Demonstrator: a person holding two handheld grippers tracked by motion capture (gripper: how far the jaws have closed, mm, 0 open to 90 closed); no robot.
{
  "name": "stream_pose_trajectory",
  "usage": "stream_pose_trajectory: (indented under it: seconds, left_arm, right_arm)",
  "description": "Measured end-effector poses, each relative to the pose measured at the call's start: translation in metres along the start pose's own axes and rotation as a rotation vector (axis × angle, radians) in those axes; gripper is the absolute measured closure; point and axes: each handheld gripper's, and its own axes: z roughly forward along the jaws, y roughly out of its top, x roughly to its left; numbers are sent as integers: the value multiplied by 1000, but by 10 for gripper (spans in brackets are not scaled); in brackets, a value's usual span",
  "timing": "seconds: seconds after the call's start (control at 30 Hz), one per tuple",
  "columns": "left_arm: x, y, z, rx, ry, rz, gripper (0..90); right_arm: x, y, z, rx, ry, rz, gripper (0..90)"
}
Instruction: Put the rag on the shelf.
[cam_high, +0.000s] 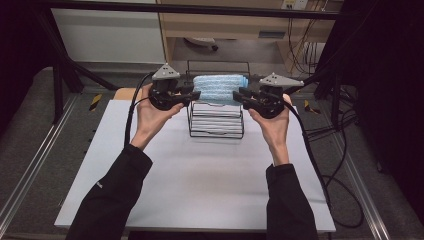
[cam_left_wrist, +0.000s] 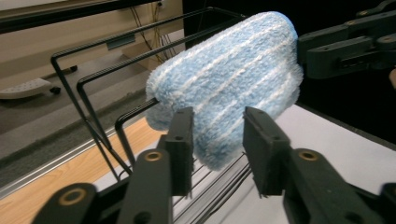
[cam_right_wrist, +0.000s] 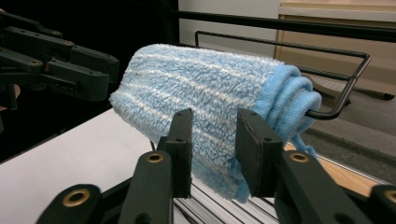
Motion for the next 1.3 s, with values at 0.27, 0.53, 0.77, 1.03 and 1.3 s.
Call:
stream_pose_trajectory:
  seconds: [0.27, 0.53, 0.77, 1.03, 1.3]
  left_arm:
    - [-1, 0, -17, -6, 18, 15, 433]
    - [3, -15, -36, 27, 43, 23, 291]
    - [9, -49, -48, 77, 51, 12, 219]
    - [14, -100, -58, 101, 49, -29, 142]
    - [16, -151, -63, 125, 61, -64, 62]
  right_arm:
    - [2, 10, -19, -10, -19, -6, 456]
    - [5, 8, -39, -4, -17, -11, 263]
    - [7, -13, -47, 16, -14, -15, 111]
    - [0, -54, -50, 58, 4, 6, 45]
    - [-7, -98, -53, 117, 17, 45, 8]
